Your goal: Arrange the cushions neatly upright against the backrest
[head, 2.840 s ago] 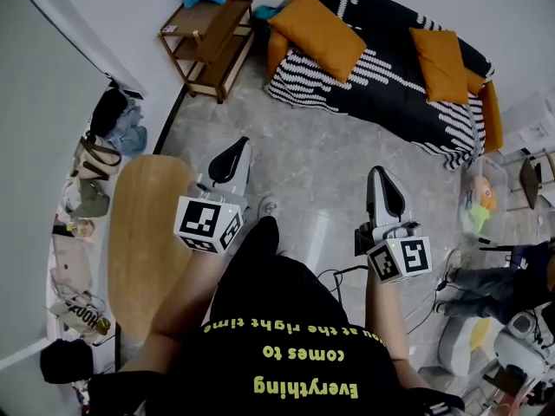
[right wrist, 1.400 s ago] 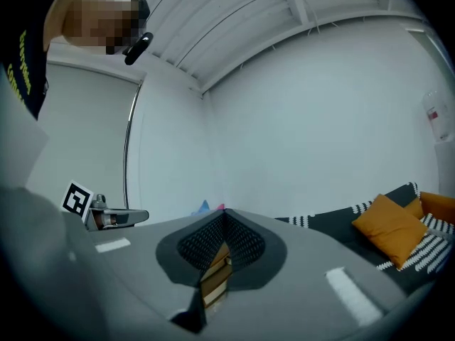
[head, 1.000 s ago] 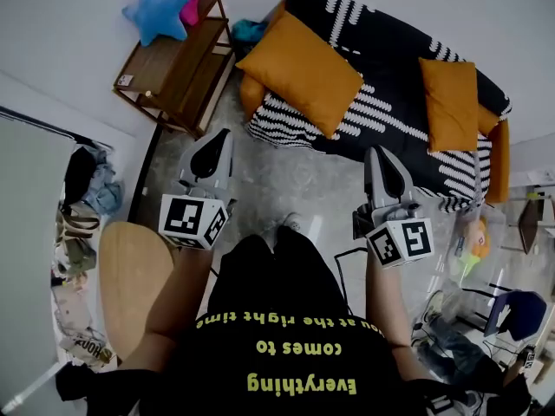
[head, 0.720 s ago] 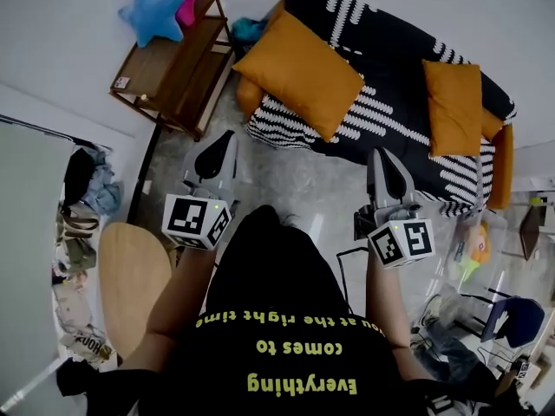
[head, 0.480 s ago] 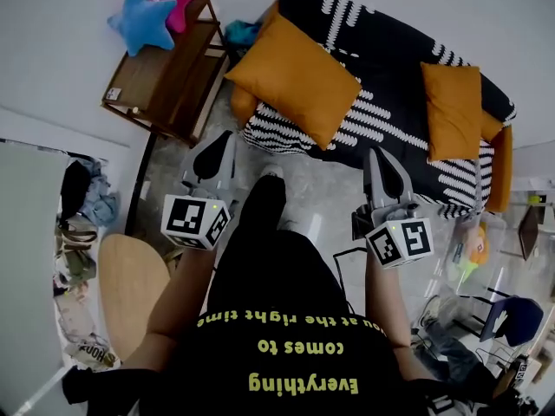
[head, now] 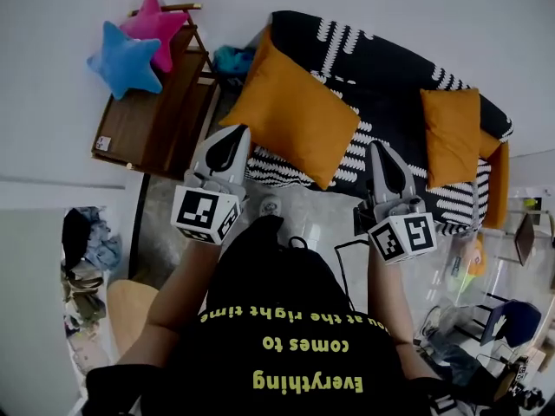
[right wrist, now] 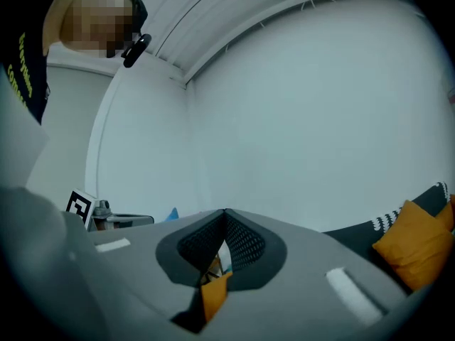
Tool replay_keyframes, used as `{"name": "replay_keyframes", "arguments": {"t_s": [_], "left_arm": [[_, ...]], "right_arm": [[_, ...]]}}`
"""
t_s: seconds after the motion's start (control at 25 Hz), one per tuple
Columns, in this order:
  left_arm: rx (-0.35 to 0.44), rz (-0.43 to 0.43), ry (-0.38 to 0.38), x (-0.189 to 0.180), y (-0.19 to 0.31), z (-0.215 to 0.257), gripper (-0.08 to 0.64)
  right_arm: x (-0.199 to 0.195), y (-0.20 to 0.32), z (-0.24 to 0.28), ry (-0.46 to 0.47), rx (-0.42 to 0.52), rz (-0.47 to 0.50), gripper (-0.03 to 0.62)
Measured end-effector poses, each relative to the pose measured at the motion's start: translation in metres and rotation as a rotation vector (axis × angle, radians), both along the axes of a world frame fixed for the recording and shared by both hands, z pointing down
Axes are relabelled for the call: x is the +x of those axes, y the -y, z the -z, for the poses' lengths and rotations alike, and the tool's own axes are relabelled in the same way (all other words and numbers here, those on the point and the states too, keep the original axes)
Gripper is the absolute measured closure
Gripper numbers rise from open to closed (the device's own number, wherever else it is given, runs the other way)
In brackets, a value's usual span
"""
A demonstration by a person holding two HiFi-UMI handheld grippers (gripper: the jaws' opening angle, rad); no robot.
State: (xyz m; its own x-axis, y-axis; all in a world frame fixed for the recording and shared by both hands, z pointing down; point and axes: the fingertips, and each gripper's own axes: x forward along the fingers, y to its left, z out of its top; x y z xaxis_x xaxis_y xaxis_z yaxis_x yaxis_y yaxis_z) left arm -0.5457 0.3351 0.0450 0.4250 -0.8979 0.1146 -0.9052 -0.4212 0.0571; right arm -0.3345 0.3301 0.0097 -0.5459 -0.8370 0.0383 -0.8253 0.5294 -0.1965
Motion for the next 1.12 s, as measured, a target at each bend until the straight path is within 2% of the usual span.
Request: {"name": "replay_keyframes", "arguments": {"t_s": [0.24,0.52,0.84,1.12], "left_arm": [[0.004,-0.054,0.003,-0.009,0.074,0.004,0.561],[-0.042,-0.059,-0.005,-0.001,0.125,-0.012,0.561],[-0.063,0.02,0.003,0.028,0.174,-0.021,0.56],[-0.073,0.085,-0.014,0.062,0.229,-0.031,0.561]], "right_arm": [[-0.016,0.055,-0.006,0.01,-0.021,-0.042,0.581],[0.002,0.102,-0.029,0.0,-0.079,-0.068,0.581],[0.028,0.167,-0.039,0.0,-0.089,0.039,0.581],[0.08,0.238,-0.053,-0.004,-0.115,0.084,0.581]]}}
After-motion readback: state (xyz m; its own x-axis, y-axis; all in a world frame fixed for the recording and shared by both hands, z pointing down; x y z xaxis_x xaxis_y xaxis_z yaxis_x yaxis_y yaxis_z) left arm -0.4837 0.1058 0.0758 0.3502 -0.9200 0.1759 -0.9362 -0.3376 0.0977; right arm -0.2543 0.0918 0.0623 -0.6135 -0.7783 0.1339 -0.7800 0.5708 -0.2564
